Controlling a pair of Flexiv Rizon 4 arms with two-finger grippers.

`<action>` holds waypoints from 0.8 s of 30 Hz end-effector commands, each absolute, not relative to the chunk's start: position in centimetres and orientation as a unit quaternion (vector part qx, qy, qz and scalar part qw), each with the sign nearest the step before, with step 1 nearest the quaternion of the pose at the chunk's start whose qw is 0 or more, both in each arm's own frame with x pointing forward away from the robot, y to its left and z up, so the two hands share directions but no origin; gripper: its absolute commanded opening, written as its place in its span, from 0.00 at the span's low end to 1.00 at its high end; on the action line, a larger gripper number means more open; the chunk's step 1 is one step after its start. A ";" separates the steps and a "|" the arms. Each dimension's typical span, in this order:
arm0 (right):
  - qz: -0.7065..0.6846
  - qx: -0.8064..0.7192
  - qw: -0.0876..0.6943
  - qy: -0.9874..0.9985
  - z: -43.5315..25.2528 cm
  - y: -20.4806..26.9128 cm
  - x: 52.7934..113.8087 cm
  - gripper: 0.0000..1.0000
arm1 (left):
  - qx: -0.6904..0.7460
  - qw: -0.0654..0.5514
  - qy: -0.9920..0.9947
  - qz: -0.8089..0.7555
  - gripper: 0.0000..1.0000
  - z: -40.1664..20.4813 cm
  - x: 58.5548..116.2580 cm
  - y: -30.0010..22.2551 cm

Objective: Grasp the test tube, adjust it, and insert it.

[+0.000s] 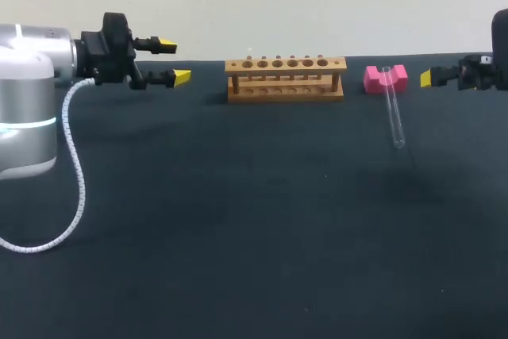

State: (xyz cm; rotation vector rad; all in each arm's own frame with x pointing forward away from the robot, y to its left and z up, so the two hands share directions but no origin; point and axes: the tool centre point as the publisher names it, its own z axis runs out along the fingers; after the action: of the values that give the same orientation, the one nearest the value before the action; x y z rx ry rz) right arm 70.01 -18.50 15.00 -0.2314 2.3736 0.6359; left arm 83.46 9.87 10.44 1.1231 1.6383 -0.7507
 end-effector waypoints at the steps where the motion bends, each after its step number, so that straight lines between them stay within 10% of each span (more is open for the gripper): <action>1: 0.243 -0.088 0.330 0.908 15.0 -18.5 70.0 1.00 | 0.463 0.485 0.674 -0.310 1.00 10.5 83.7 9.9; 24: 0.055 -0.053 0.345 0.936 14.2 -15.9 73.2 1.00 | 0.463 0.485 0.674 -0.310 1.00 10.5 83.7 9.9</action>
State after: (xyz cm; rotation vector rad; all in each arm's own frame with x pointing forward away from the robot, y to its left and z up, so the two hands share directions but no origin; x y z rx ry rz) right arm 72.65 -16.58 14.68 -0.2540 2.4143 0.4536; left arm 83.47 9.87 10.44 1.1232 1.6384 -0.7508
